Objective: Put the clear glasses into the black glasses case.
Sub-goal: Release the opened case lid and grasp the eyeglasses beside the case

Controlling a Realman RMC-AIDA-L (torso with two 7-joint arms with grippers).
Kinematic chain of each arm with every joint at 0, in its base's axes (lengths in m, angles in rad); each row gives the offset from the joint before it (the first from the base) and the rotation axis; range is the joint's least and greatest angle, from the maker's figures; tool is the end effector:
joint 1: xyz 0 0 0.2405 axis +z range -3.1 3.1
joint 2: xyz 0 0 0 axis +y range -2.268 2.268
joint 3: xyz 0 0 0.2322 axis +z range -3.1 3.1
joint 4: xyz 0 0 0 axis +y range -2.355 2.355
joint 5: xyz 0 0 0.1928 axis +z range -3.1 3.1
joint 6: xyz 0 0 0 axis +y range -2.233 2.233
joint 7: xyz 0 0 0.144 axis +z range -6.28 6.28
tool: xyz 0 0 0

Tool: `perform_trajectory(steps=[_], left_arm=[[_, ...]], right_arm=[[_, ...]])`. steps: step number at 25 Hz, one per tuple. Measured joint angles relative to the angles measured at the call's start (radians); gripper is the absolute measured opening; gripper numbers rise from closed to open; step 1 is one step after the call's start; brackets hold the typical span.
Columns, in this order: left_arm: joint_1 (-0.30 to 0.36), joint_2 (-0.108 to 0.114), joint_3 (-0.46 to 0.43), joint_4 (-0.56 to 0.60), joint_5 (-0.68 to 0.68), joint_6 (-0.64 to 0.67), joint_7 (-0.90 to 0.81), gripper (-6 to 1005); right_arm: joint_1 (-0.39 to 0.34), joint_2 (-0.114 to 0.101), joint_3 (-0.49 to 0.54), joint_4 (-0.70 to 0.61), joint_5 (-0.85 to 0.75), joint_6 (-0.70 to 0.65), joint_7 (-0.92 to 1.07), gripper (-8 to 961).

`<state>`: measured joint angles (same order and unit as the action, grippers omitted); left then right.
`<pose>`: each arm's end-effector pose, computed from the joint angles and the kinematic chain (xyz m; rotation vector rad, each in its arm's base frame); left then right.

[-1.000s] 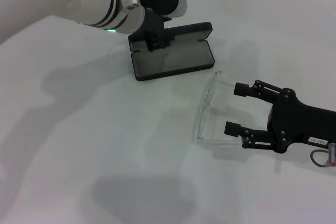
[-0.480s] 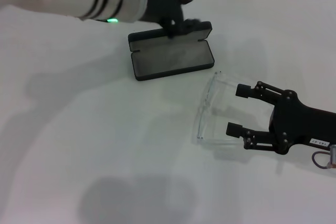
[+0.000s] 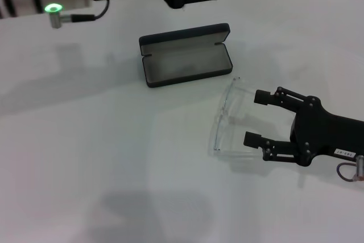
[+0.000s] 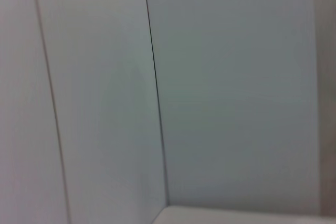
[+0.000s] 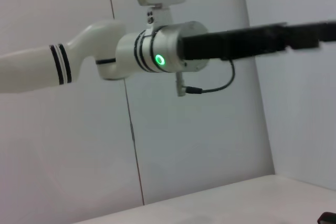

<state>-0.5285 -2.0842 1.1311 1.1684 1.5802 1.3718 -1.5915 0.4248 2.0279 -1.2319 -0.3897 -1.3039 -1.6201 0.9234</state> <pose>-0.1003 0.3409 0.0473 -2.6580 -0.1047 -0.8883 0.2199 0.2595 -0.0173 -2.6778 0.2873 1.1193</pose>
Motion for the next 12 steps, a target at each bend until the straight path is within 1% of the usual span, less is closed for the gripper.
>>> perform_trajectory(steps=[1, 2, 3, 5, 8, 9, 12], left_arm=[[-0.002, 0.0, -0.025, -0.027, -0.019, 0.034, 0.001, 483], [-0.002, 0.0, -0.055, -0.062, -0.034, 0.073, 0.002, 587], [-0.002, 0.0, -0.067, -0.078, -0.04, 0.093, 0.003, 690], [0.004, 0.001, -0.112, -0.136, -0.068, 0.151, 0.016, 723], [0.033, 0.002, -0.169, -0.226, -0.118, 0.223, 0.05, 773], [0.049, 0.004, -0.191, -0.258, -0.139, 0.254, 0.067, 789], [0.095, 0.009, -0.229, -0.303, -0.155, 0.321, 0.099, 839]], right_arm=[[0.001, 0.0, 0.0, 0.0, 0.0, 0.0, 0.0, 858], [0.002, 0.0, 0.0, 0.0, 0.0, 0.0, 0.0, 858], [0.003, 0.0, 0.0, 0.0, 0.0, 0.0, 0.001, 858], [0.006, -0.002, 0.0, -0.004, 0.0, 0.001, 0.015, 858], [0.017, -0.008, 0.0, -0.01, -0.003, 0.002, 0.05, 858], [0.026, -0.011, 0.0, -0.013, -0.005, 0.002, 0.07, 858], [0.033, -0.022, 0.0, -0.046, -0.01, 0.002, 0.118, 858]])
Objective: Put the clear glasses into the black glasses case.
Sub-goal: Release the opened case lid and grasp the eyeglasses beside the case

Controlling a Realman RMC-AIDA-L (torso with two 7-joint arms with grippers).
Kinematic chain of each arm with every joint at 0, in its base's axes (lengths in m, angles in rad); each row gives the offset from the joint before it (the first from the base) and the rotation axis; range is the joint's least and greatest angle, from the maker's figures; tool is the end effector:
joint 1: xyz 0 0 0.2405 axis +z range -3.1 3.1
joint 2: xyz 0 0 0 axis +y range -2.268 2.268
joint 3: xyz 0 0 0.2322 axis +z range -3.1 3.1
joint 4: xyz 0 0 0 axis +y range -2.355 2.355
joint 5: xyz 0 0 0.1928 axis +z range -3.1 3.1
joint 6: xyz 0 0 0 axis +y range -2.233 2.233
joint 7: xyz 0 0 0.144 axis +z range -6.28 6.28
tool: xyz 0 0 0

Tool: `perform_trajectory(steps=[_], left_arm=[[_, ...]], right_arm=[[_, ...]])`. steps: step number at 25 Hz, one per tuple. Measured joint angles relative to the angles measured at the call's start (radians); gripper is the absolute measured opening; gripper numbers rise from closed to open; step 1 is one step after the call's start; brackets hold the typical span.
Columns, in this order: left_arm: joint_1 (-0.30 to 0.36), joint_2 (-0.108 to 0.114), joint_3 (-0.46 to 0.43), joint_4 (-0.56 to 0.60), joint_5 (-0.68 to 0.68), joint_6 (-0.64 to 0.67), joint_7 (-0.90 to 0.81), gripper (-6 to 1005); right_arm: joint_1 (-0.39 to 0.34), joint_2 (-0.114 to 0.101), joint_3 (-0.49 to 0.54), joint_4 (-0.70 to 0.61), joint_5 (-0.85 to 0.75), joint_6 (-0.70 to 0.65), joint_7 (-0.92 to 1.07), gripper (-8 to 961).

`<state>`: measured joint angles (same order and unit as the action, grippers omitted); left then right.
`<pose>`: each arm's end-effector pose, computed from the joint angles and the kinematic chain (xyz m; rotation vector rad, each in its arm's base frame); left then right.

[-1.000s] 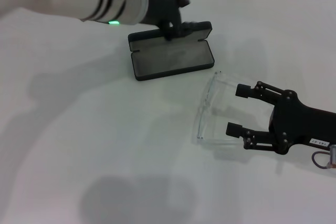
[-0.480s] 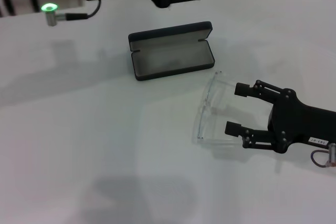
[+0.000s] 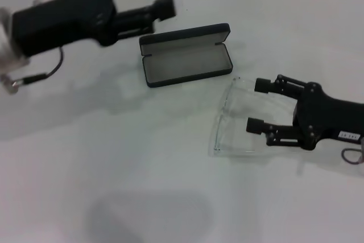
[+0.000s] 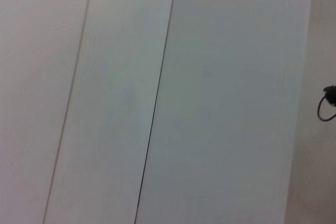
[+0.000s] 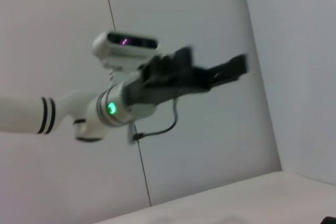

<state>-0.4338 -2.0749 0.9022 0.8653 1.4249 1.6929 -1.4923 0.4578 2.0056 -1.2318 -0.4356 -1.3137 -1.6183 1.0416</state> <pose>-0.1682 0.3016 0.0637 -2.5716 -0.3886 -1.2883 0.2110 0.2729 -0.0071 -2.7205 0.3311 1.1204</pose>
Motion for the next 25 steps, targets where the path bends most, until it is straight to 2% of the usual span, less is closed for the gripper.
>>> perform_trajectory(steps=[4, 9, 11, 13, 14, 15, 20, 25], left_arm=[[0.075, -0.003, -0.008, -0.012, -0.012, 0.031, 0.051, 869], [0.133, -0.01, -0.009, -0.063, -0.017, 0.034, 0.118, 862], [0.14, -0.009, -0.009, -0.093, -0.018, 0.034, 0.127, 863], [0.142, -0.007, -0.01, -0.117, -0.018, 0.035, 0.128, 863], [0.14, -0.006, -0.01, -0.132, -0.012, 0.036, 0.128, 863], [0.14, -0.006, -0.01, -0.132, -0.012, 0.036, 0.128, 863], [0.132, -0.008, -0.002, -0.144, 0.039, 0.037, 0.161, 861], [0.121, 0.006, 0.0, -0.107, 0.228, 0.043, 0.174, 860]], right_arm=[[0.004, -0.036, 0.005, -0.133, -0.051, 0.0, 0.156, 858], [0.061, -0.106, 0.014, -0.384, -0.223, -0.003, 0.453, 857], [0.11, -0.132, 0.025, -0.448, -0.293, -0.02, 0.542, 857], [0.196, -0.163, 0.038, -0.496, -0.393, -0.057, 0.669, 857], [0.273, -0.182, 0.053, -0.514, -0.468, -0.095, 0.743, 857], [0.273, -0.182, 0.053, -0.514, -0.468, -0.095, 0.743, 857], [0.411, -0.182, 0.092, -0.615, -0.682, -0.141, 0.799, 857], [0.519, -0.173, 0.077, -0.636, -0.827, -0.211, 0.782, 854]])
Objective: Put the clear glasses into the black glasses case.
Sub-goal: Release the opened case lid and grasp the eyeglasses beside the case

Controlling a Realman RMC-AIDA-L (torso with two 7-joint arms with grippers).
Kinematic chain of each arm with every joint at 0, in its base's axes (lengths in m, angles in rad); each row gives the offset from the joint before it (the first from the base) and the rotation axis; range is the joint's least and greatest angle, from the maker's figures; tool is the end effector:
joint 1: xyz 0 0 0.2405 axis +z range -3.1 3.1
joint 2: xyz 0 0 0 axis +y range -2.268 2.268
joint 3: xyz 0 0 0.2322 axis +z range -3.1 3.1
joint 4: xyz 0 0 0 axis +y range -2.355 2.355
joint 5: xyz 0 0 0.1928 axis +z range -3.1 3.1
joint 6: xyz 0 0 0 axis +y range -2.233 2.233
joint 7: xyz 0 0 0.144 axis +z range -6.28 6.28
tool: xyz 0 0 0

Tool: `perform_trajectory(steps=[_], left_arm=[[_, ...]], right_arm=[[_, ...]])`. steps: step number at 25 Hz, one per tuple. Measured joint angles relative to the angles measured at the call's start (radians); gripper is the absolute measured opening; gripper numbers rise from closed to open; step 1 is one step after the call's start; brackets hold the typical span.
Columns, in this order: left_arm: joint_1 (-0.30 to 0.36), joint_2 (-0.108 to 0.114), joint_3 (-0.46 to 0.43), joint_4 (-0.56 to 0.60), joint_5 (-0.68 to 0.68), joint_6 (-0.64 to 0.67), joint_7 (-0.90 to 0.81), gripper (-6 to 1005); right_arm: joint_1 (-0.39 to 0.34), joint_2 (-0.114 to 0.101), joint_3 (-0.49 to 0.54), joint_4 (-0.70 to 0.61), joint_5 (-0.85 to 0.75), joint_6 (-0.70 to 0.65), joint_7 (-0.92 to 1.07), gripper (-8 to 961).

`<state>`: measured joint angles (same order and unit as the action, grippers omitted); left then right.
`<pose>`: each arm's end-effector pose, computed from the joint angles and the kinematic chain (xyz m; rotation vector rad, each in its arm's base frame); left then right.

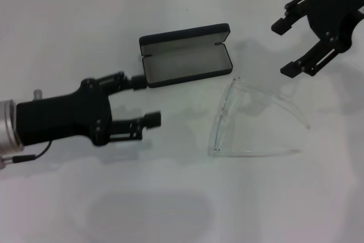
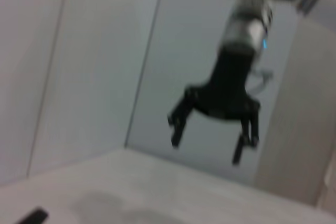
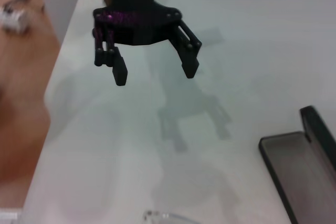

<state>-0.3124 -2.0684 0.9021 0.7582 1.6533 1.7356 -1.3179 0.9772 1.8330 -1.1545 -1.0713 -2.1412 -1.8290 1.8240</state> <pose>-0.2305 0.2556 0.0283 -2.7076 -0.4955 -1.0161 0.0760 0.3625 0.0797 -3.1281 -0.1381 -0.2089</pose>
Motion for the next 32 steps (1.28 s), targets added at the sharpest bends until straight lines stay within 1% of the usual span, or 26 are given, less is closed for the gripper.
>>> perform_trajectory(steps=[2, 5, 8, 9, 10, 13, 14, 16, 18, 23, 25, 28, 32], left_arm=[[0.003, 0.008, 0.0, 0.009, 0.038, 0.005, 0.003, 860], [0.019, 0.021, 0.0, 0.026, 0.06, 0.021, 0.013, 859], [0.025, 0.024, 0.0, 0.036, 0.083, 0.041, 0.03, 858], [0.026, 0.024, 0.0, 0.038, 0.091, 0.043, 0.038, 858], [0.029, 0.023, 0.0, 0.04, 0.099, 0.043, 0.046, 858], [0.036, 0.018, -0.002, 0.046, 0.117, 0.043, 0.059, 857], [0.044, 0.013, -0.005, 0.05, 0.128, 0.043, 0.062, 857], [0.05, 0.01, -0.006, 0.05, 0.129, 0.042, 0.063, 858], [0.055, 0.007, -0.007, 0.051, 0.129, 0.042, 0.064, 858], [0.061, 0.006, -0.008, 0.052, 0.122, 0.041, 0.062, 858], [0.058, 0.004, -0.008, 0.052, 0.124, 0.041, 0.06, 858], [0.053, -0.002, -0.007, 0.055, 0.129, 0.041, 0.084, 858], [0.078, -0.011, -0.004, 0.098, 0.155, 0.038, 0.145, 858]], right_arm=[[0.032, 0.01, -0.016, -0.006, -0.048, -0.007, -0.01, 852], [0.074, 0.037, -0.041, -0.019, -0.131, -0.006, -0.032, 849], [0.127, 0.083, -0.079, -0.02, -0.232, -0.01, -0.077, 845], [0.135, 0.095, -0.085, -0.019, -0.252, -0.011, -0.089, 844], [0.145, 0.113, -0.093, -0.02, -0.281, -0.007, -0.11, 843], [0.167, 0.151, -0.102, -0.023, -0.329, 0.006, -0.156, 840], [0.173, 0.161, -0.108, -0.022, -0.335, 0.011, -0.168, 839], [0.18, 0.171, -0.125, -0.02, -0.341, 0.018, -0.188, 837], [0.183, 0.177, -0.167, -0.018, -0.348, 0.036, -0.205, 834], [0.184, 0.18, -0.309, -0.033, -0.353, 0.103, -0.223, 825], [0.19, 0.181, -0.336, -0.028, -0.355, 0.107, -0.227, 821], [0.188, 0.188, -0.364, -0.014, -0.359, 0.112, -0.246, 817], [0.18, 0.192, -0.389, -0.005, -0.356, 0.134, -0.262, 813]])
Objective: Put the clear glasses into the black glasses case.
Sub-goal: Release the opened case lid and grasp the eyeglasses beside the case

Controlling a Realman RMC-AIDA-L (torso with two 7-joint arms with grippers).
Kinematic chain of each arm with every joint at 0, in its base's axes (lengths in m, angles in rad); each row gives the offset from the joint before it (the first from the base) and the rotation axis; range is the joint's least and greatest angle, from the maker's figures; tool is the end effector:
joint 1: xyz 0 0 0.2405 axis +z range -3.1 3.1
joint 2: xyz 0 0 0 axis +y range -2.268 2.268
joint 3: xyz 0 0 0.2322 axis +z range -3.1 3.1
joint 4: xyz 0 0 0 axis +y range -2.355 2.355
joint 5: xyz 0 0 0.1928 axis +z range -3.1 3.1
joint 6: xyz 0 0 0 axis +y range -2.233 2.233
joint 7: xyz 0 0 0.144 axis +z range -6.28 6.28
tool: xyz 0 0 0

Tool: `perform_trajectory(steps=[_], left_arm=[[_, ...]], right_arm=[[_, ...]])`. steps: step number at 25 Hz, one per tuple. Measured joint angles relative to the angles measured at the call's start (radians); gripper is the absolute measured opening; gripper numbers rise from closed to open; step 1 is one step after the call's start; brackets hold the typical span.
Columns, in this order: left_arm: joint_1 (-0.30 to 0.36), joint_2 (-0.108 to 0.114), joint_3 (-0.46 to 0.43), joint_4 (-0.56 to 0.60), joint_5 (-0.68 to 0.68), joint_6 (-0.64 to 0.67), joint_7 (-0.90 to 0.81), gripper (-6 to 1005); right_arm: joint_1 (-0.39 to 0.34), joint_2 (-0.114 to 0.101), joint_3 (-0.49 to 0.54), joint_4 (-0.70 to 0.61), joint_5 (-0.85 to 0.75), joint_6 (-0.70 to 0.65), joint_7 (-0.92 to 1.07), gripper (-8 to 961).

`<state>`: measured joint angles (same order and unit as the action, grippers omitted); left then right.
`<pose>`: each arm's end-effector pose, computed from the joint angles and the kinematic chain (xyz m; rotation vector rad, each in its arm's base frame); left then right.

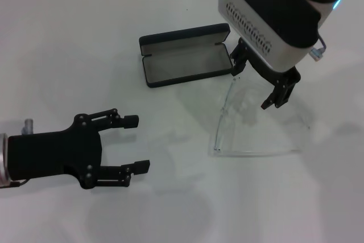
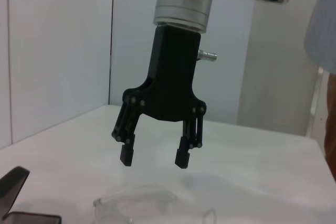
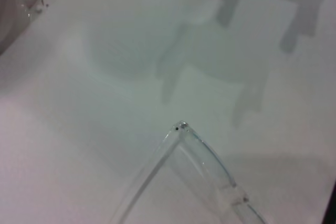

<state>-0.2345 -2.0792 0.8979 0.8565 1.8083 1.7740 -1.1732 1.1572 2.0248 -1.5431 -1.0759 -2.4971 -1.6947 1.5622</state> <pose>-0.2507 0.2297 0.0249 -2.8128 -0.3047 -0.7907 0.0421 0.3499 -0.0165 2.7137 1.0230 0.8727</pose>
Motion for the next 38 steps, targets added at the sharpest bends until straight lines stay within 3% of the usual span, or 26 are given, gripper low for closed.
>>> perform_trajectory(steps=[19, 30, 38], left_arm=[[0.008, -0.007, -0.005, 0.012, 0.013, -0.022, -0.005, 858], [-0.002, -0.007, -0.005, 0.015, 0.007, -0.023, -0.017, 851], [-0.003, -0.007, -0.005, 0.017, 0.005, -0.025, -0.02, 844]], right_arm=[[-0.02, 0.003, -0.247, 0.114, 0.121, 0.269, -0.085, 814], [-0.021, 0.003, -0.255, 0.163, 0.18, 0.32, -0.132, 810], [-0.017, 0.003, -0.282, 0.201, 0.182, 0.343, -0.15, 755]])
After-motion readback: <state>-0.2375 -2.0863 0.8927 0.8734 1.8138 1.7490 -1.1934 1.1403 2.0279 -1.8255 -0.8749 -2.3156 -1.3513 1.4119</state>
